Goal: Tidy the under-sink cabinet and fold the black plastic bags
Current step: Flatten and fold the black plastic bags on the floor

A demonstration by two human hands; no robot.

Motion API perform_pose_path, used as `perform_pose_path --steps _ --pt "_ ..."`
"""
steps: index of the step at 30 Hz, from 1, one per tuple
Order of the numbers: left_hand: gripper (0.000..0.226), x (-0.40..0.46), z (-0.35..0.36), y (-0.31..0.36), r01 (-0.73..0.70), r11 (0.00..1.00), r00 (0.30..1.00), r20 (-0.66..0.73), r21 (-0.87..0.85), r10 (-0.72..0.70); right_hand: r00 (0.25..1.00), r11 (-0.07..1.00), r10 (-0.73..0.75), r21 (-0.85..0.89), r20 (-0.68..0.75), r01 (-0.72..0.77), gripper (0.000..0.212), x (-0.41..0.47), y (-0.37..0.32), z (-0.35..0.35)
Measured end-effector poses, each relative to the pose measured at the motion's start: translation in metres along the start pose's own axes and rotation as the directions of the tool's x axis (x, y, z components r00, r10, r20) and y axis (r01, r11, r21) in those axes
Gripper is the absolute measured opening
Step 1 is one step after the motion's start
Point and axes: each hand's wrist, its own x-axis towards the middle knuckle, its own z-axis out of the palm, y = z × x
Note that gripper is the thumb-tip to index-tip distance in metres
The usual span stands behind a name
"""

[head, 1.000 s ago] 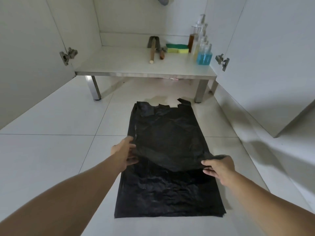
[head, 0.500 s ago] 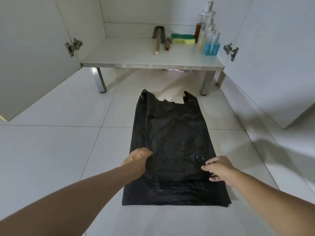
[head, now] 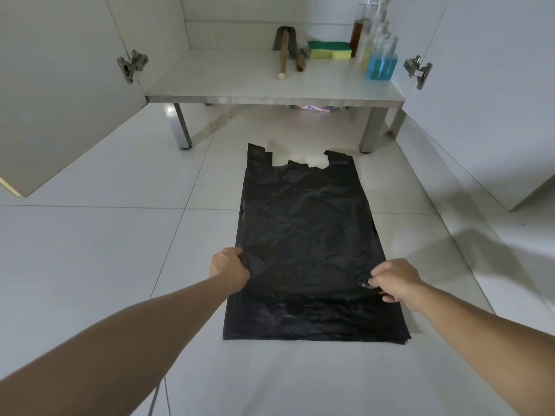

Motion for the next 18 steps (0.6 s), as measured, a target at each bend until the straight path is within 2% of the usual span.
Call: perform_pose_path --steps 3,7,10,13,18 --pt "0.069 -0.003 -0.001 -0.003 0.098 0.992 0.995 0.025 -0.073 -0.097 0.999 1.000 0.012 -0.011 -0.037 -0.013 0.009 -0.005 -0.001 -0.003" --pt "0.086 -0.004 0.000 -0.010 0.106 0.993 0.993 0.050 0.041 -0.108 1.000 0.998 -0.005 -0.059 -0.002 0.004 0.017 -0.009 0.004 -0.005" --pt "0.086 -0.008 0.001 -0.018 0.095 0.989 0.994 0.045 0.116 -0.101 0.999 0.995 0.007 -0.103 0.039 -0.003 0.034 -0.013 0.010 -0.007" --pt "0.081 -0.010 0.001 -0.024 0.084 0.983 0.994 0.051 0.163 -0.093 0.994 0.996 0.075 -0.063 0.077 -0.071 0.048 -0.018 0.018 -0.010" --pt "0.084 -0.010 0.003 -0.034 0.067 0.993 0.996 0.057 0.101 -0.073 0.985 0.989 0.139 -0.063 0.101 -0.133 0.046 -0.021 0.033 -0.011"
